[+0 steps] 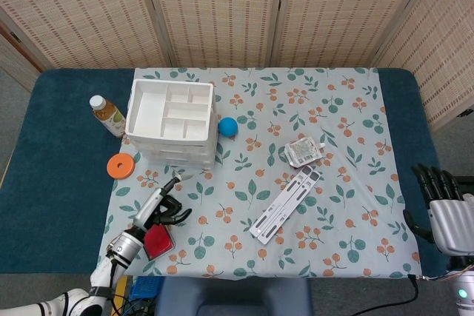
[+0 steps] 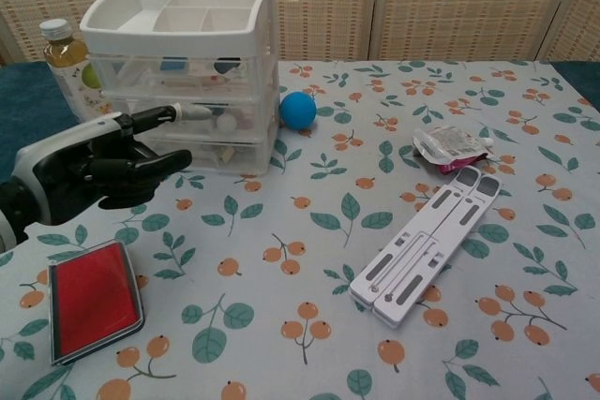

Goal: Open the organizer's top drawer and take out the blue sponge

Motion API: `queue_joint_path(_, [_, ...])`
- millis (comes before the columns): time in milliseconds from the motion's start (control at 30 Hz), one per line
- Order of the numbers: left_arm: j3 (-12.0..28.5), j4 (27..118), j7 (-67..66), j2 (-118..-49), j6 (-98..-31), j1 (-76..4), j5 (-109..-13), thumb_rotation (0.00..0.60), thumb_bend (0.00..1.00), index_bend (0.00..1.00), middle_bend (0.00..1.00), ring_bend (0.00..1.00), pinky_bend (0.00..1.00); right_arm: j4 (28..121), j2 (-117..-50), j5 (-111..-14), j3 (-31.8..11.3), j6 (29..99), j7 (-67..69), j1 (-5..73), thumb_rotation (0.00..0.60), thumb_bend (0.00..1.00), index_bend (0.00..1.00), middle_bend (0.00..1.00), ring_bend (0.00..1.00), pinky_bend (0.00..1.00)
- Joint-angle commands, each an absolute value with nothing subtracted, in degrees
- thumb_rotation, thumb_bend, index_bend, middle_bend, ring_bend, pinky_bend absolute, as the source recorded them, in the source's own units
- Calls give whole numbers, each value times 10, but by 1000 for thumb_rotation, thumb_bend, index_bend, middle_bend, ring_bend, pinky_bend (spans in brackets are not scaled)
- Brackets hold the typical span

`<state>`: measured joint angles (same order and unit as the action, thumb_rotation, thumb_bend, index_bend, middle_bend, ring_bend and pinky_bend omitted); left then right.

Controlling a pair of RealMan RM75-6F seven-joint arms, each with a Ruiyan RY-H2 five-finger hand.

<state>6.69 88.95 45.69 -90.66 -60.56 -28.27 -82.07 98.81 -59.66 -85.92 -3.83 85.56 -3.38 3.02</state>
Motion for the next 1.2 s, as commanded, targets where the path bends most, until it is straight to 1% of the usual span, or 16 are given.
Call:
queue_joint_path(33, [80,894,487,-930,-594,-282,-786,600,285,124,991,1000,1000,988,-597,-860,-38,856,-34,30,600,386,0,37,0,23])
queue_joint_path(167, [106,915,529,-949,-578,-278,-731,600,285,126,991,1000,1000,988,-597,-859,-38,857,-34,30,600,386,0,37,0,24])
queue_joint_path(300, [127,907,518,-979,-586,-277,-702,600,284,129,991,1000,1000,987,-597,-860,-39,861,-33,28,600,386,0,37,0,23])
queue_joint_path(800, [182,881,500,-1037,-614,-268,-654,600,293,170,991,1000,1000,988,-597,-857,-37,869,-32,21,600,387,0,37,0,23])
queue_joint_path(1067, [200,868,486,-1052,-612,-266,-638,600,295,174,991,1000,1000,987,-598,-855,-36,869,-31,19,600,388,0,37,0,24])
queue_joint_path(1200, [199,865,487,-1056,-617,-258,-639,600,296,174,991,1000,1000,987,-598,-854,-36,868,-32,19,600,388,0,37,0,23])
